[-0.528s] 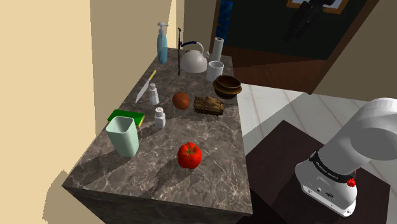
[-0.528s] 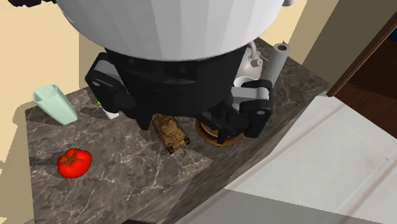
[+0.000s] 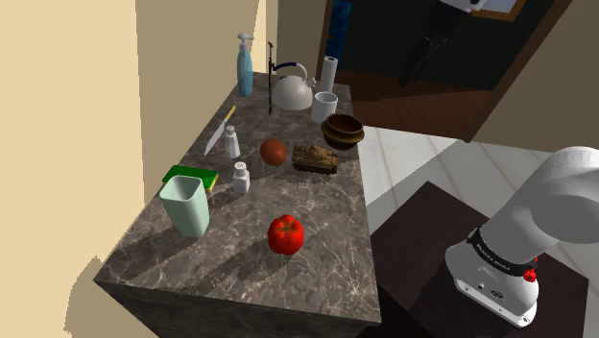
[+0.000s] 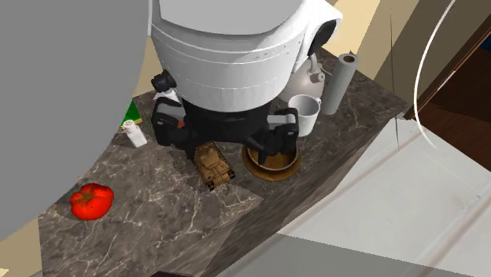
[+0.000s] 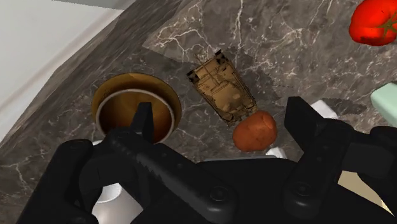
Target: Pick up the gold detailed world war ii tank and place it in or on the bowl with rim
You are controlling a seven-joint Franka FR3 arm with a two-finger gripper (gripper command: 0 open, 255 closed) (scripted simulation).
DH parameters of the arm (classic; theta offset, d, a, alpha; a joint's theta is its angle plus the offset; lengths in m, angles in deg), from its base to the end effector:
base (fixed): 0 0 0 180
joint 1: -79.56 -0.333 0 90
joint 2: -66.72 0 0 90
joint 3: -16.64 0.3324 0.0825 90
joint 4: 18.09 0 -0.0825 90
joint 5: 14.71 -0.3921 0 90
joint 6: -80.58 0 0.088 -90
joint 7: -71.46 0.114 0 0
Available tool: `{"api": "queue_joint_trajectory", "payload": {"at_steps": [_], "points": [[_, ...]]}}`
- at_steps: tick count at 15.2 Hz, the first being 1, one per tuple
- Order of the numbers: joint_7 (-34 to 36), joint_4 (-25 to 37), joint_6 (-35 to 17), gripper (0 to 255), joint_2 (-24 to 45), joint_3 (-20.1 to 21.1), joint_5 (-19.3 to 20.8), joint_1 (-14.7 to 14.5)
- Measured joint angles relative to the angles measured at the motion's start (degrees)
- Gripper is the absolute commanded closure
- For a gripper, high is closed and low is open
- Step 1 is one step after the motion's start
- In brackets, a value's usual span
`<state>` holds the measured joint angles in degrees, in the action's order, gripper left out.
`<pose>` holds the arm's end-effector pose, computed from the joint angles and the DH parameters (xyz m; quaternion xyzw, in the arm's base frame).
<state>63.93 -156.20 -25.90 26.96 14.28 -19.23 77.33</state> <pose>0.3541 0.0031 0.5658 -0.9944 -0.0596 -0.0736 0.0472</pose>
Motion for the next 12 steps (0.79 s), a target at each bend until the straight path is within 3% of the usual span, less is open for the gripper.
{"api": "queue_joint_trajectory", "payload": {"at_steps": [12], "points": [[-14.6, -3.3, -22.0, 0, 20.3, -2.1, -3.8, -6.3]]}}
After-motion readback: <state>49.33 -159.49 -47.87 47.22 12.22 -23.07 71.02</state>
